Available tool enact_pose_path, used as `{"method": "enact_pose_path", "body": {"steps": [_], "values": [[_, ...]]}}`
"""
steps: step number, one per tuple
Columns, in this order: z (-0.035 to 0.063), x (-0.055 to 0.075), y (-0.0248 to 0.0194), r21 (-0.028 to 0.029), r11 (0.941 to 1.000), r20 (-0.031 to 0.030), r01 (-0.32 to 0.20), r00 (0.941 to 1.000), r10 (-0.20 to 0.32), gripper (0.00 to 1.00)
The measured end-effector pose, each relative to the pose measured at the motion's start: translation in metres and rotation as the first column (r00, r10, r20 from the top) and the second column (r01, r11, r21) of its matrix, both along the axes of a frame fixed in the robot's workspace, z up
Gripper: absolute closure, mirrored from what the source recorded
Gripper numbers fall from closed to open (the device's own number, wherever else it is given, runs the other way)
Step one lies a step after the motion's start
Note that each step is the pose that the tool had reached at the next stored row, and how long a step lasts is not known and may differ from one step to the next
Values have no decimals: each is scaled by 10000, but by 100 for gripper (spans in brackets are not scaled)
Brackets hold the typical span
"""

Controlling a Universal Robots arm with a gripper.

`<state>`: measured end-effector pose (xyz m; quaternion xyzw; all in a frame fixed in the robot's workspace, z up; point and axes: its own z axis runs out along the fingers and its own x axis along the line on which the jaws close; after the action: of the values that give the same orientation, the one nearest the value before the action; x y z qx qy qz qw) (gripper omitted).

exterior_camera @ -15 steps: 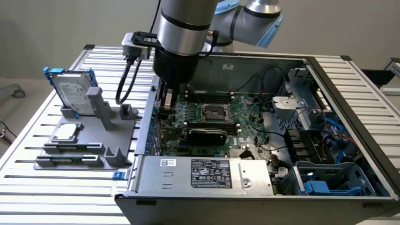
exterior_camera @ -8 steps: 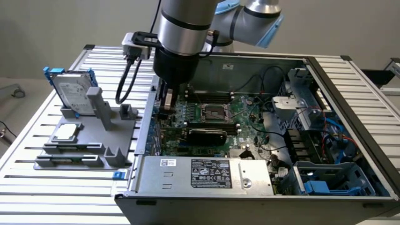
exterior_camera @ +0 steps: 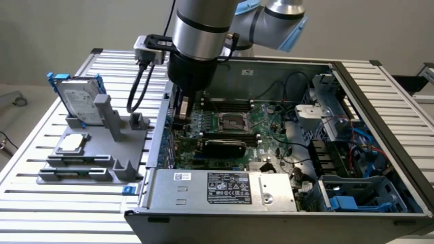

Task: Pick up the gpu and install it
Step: 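Press down on the gpu until it lock into place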

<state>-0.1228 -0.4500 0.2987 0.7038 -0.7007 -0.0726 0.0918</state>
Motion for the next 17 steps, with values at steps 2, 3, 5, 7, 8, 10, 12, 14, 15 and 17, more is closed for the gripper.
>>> {"method": "enact_pose_path", "body": {"steps": [2, 3, 5, 7, 8, 10, 12, 14, 15, 17], "values": [[-3, 1, 1, -14, 10000, 1, -1, 10000, 1, 89], [-4, 1, 0, -23, 10000, 0, -1, 10000, 1, 89], [-9, 1, 0, -41, 10000, 0, 0, 10000, 0, 89], [-14, 1, 0, -60, 10000, 0, -1, 10000, 1, 89], [-18, 0, 0, -71, 10000, 0, -1, 10000, 1, 89], [-25, 1, 0, -90, 10000, 0, -2, 10000, 2, 89], [-28, 1, 0, -105, 9999, 1, -2, 10000, 2, 89], [-29, 0, 0, -119, 9999, 1, -1, 10000, 1, 89], [-29, 1, 1, -125, 9999, 0, -1, 10000, 1, 89], [-28, 1, 3, -138, 9999, -4, 0, 10000, 0, 89]]}}
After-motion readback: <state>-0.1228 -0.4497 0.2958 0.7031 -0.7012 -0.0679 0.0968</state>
